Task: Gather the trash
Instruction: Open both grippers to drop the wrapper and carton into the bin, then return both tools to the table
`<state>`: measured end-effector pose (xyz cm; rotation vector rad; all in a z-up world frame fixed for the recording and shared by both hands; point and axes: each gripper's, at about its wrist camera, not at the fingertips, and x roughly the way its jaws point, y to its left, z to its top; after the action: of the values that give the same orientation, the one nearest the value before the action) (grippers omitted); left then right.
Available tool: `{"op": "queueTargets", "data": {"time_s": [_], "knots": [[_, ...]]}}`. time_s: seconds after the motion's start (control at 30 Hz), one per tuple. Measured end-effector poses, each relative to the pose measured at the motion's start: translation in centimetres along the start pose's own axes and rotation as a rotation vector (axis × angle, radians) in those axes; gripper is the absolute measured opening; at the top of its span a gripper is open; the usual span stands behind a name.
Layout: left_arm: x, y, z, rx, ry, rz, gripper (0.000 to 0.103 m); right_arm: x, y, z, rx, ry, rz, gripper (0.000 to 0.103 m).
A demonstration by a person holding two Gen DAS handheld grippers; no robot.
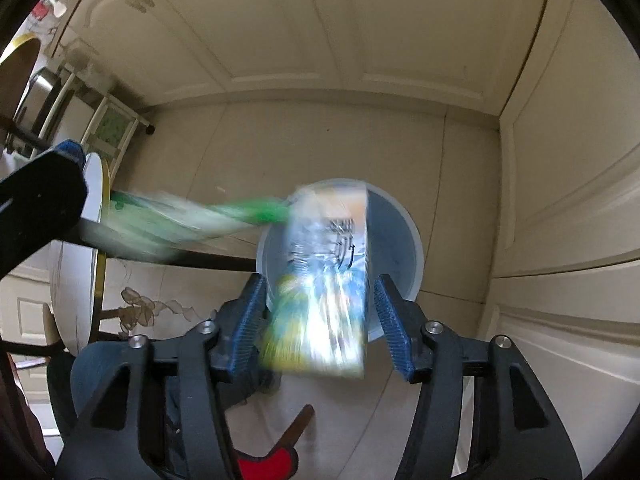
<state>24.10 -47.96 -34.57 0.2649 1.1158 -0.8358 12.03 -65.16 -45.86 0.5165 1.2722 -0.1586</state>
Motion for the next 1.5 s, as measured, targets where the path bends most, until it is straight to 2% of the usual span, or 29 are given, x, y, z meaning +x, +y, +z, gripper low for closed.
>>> {"op": "queueTargets", "data": {"time_s": [0.17,0.27,0.4,0.5,0.6,0.63,0.7,0.73,0.8,0.87,0.97,1.07,1.1,1.17,1.2,1.3,1.33,1.4,1.43,1.47,1.5], "knots": [[2.2,1.1,1.4,-0.042,0.016,0.015,0.060,1.4,-0.8,-0.5,0.048,0.016,0.007,0.075],[1.9,2.5,1.2,-0.057,0.008,0.021,0.062,1.7,-1.7,-0.7,0.085,0.026,0.011,0.075],[1.1,1.6,2.3,-0.029,-0.035,0.041,0.069,0.5,-2.3,-1.5,0.108,-0.011,-0.012,0.078],[-0.9,0.6,2.9,-0.005,-0.096,0.061,0.073,-2.0,-1.6,-2.3,0.108,-0.067,-0.030,0.078],[-4.5,0.2,3.6,0.005,-0.179,0.081,0.079,-6.0,-0.1,-3.0,0.104,-0.145,-0.050,0.078],[-6.1,0.1,3.6,0.011,-0.210,0.089,0.082,-8.0,0.7,-3.2,0.104,-0.190,-0.054,0.079],[-8.8,-0.4,3.5,0.025,-0.276,0.107,0.091,-11.1,1.8,-3.4,0.106,-0.257,-0.046,0.089],[-10.8,-0.6,3.1,0.029,-0.326,0.133,0.098,-13.0,2.6,-3.5,0.105,-0.298,-0.043,0.090],[-13.7,0.3,2.4,0.024,-0.402,0.169,0.102,-16.9,4.8,-3.7,0.086,-0.376,-0.036,0.092],[-16.4,0.8,1.7,0.013,-0.462,0.205,0.102,-20.5,7.8,-3.8,0.038,-0.443,-0.026,0.094],[-19.6,2.7,1.3,-0.035,-0.511,0.277,0.103,-24.6,12.8,-4.0,-0.054,-0.520,0.000,0.103],[-22.8,2.9,0.1,-0.097,-0.580,0.278,0.102,-27.2,18.3,-4.3,-0.143,-0.558,0.014,0.103],[-23.9,3.8,-0.1,-0.120,-0.595,0.301,0.102,-27.8,20.0,-4.3,-0.167,-0.566,0.030,0.103],[-26.0,4.4,-2.0,-0.148,-0.615,0.343,0.102,-28.8,23.4,-4.6,-0.209,-0.577,0.061,0.103],[-27.7,4.6,-4.1,-0.162,-0.627,0.358,0.102,-29.1,25.0,-4.7,-0.232,-0.583,0.065,0.103],[-31.1,6.5,-6.6,-0.218,-0.670,0.406,0.102,-29.1,29.8,-5.6,-0.303,-0.585,0.079,0.103],[-32.7,6.1,-9.1,-0.228,-0.683,0.423,0.102,-28.9,31.2,-5.8,-0.320,-0.583,0.083,0.103],[-34.3,7.2,-11.1,-0.255,-0.711,0.465,0.102,-28.9,34.0,-6.6,-0.360,-0.583,0.098,0.103],[-36.3,6.4,-15.4,-0.267,-0.724,0.482,0.102,-29.0,35.2,-6.8,-0.379,-0.582,0.105,0.103],[-36.9,6.1,-16.9,-0.279,-0.732,0.500,0.102,-28.9,36.7,-7.2,-0.403,-0.579,0.109,0.103],[-39.3,5.3,-20.8,-0.298,-0.745,0.523,0.102,-28.9,37.8,-7.5,-0.422,-0.577,0.112,0.103]]}}
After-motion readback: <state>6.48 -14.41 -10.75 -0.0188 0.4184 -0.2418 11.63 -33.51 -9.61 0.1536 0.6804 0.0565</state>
